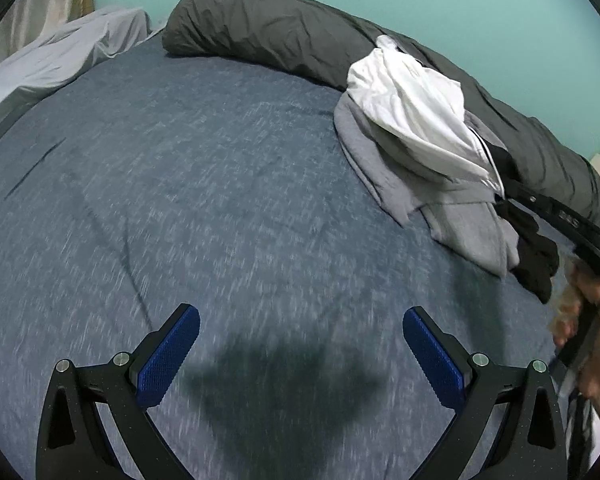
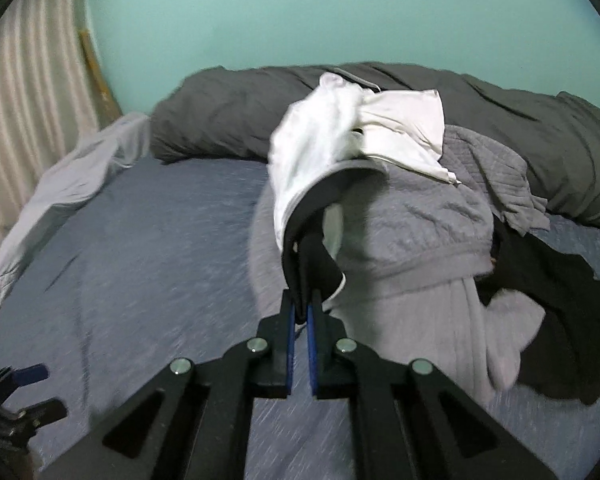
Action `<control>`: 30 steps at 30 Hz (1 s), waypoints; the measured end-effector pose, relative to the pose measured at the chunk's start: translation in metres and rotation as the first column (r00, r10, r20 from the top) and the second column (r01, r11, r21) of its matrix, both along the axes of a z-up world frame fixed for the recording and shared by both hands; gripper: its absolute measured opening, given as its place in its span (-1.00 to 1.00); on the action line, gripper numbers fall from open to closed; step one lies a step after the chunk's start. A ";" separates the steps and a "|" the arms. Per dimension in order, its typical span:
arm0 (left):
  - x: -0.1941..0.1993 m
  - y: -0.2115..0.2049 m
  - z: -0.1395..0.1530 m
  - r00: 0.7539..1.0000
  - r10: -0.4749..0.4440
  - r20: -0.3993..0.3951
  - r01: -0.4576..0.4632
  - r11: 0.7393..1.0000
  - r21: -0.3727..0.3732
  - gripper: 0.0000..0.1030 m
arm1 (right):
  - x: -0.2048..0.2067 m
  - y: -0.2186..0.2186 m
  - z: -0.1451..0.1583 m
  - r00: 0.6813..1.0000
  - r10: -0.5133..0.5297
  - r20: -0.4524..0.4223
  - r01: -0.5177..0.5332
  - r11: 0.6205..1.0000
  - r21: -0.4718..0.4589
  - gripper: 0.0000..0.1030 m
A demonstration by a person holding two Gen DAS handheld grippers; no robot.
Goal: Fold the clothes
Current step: 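Pull the white shirt out of the pile with the right tool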
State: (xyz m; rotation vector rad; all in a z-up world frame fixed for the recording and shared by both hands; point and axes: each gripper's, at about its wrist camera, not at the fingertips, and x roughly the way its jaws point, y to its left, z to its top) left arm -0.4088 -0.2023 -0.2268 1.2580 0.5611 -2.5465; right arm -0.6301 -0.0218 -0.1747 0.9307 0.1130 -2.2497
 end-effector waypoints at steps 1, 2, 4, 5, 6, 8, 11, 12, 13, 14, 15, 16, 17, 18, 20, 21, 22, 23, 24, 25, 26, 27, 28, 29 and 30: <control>0.009 0.005 0.001 1.000 -0.002 -0.003 0.002 1.000 -0.002 1.00 | 0.012 0.007 0.003 1.000 0.005 0.003 -0.005 1.000 -0.011 -0.91; 0.018 0.010 0.001 1.000 -0.005 -0.005 0.005 1.000 -0.005 1.00 | 0.026 0.015 0.004 1.000 0.009 0.004 -0.009 1.000 -0.021 -0.91; 0.033 0.019 -0.001 1.000 -0.010 -0.005 0.010 1.000 -0.006 1.00 | 0.048 0.028 0.006 1.000 0.012 0.007 -0.012 0.999 -0.036 -0.91; 0.039 0.023 -0.002 1.000 -0.014 -0.005 0.014 1.000 -0.010 1.00 | 0.060 0.035 0.005 1.000 0.012 0.013 -0.012 0.999 -0.047 -0.91; 0.045 0.027 -0.004 1.000 -0.018 -0.005 0.018 1.000 -0.016 1.00 | 0.071 0.043 0.005 1.000 0.016 0.017 -0.015 0.998 -0.054 -0.91; 0.059 0.037 -0.008 1.000 -0.026 -0.005 0.026 0.999 -0.036 1.00 | 0.095 0.056 0.001 0.999 0.035 0.020 -0.033 0.998 -0.062 -0.91; 0.078 0.048 -0.015 0.999 -0.034 -0.011 0.034 0.999 -0.034 1.00 | 0.130 0.075 -0.007 0.998 0.056 0.023 -0.054 0.996 -0.075 -0.91; 0.085 0.053 -0.018 0.999 -0.037 -0.015 0.037 0.999 -0.036 1.00 | 0.138 0.080 -0.010 0.998 0.057 0.023 -0.055 0.995 -0.080 -0.91; 0.091 0.057 -0.020 0.999 -0.040 -0.019 0.040 0.998 -0.039 1.00 | 0.146 0.085 -0.013 0.998 0.059 0.023 -0.057 0.995 -0.085 -0.91; 0.096 0.060 -0.022 0.999 -0.043 -0.022 0.042 0.998 -0.041 1.00 | 0.155 0.090 -0.016 0.998 0.061 0.024 -0.058 0.994 -0.091 -0.91; 0.101 0.063 -0.024 0.999 -0.045 -0.028 0.043 0.998 -0.041 1.00 | 0.163 0.095 -0.018 0.998 0.062 0.024 -0.060 0.994 -0.096 -0.91; 0.107 0.066 -0.025 0.998 -0.047 -0.035 0.045 0.998 -0.041 1.00 | 0.171 0.100 -0.021 0.998 0.064 0.024 -0.061 0.993 -0.102 -0.91; 0.112 0.069 -0.027 0.998 -0.048 -0.042 0.047 0.998 -0.041 1.00 | 0.179 0.105 -0.024 0.998 0.066 0.025 -0.063 0.992 -0.107 -0.91; 0.118 0.073 -0.027 0.997 -0.051 -0.050 0.049 0.998 -0.039 1.00 | 0.187 0.110 -0.026 0.997 0.069 0.021 -0.067 0.992 -0.109 -0.91; 0.130 0.080 -0.026 0.996 -0.057 -0.073 0.054 0.998 -0.041 1.00 | 0.203 0.117 -0.028 0.996 0.084 0.006 -0.083 0.991 -0.103 -0.91; 0.136 0.083 -0.024 0.994 -0.062 -0.086 0.058 0.997 -0.045 1.00 | 0.212 0.120 -0.028 0.996 0.086 -0.001 -0.085 0.991 -0.102 -0.91; 0.142 0.087 -0.023 0.993 -0.067 -0.099 0.063 0.997 -0.048 1.00 | 0.220 0.125 -0.026 0.997 0.081 -0.008 -0.081 0.991 -0.102 -0.91; 0.149 0.091 -0.021 0.991 -0.071 -0.110 0.066 0.997 -0.050 1.00 | 0.228 0.130 -0.025 0.997 0.076 -0.014 -0.077 0.992 -0.103 -0.91; 0.157 0.093 -0.019 0.990 -0.074 -0.117 0.068 0.996 -0.050 1.00 | 0.237 0.134 -0.023 0.997 0.071 -0.021 -0.073 0.992 -0.104 -0.91; 0.166 0.096 -0.016 0.990 -0.076 -0.121 0.070 0.996 -0.051 1.00 | 0.245 0.139 -0.022 0.997 0.067 -0.027 -0.069 0.992 -0.105 -0.91; 0.174 0.098 -0.014 0.989 -0.078 -0.124 0.072 0.996 -0.051 1.00 | 0.253 0.144 -0.021 0.998 0.062 -0.033 -0.065 0.992 -0.105 -0.91; 0.183 0.100 -0.011 0.989 -0.079 -0.128 0.073 0.996 -0.052 1.00 | 0.262 0.148 -0.019 0.998 0.057 -0.040 -0.061 0.993 -0.106 -0.91; 0.192 0.102 -0.005 0.988 -0.081 -0.132 0.075 0.996 -0.052 1.00 | 0.272 0.153 -0.015 0.998 0.051 -0.045 -0.056 0.993 -0.108 -0.91; 0.203 0.104 0.000 0.987 -0.083 -0.135 0.077 0.996 -0.050 1.00 | 0.285 0.158 -0.010 0.998 0.045 -0.047 -0.050 0.993 -0.110 -0.91; 0.209 0.106 0.005 0.987 -0.084 -0.138 0.078 0.996 -0.048 1.00 | 0.295 0.162 -0.005 0.998 0.041 -0.047 -0.046 0.993 -0.111 -0.91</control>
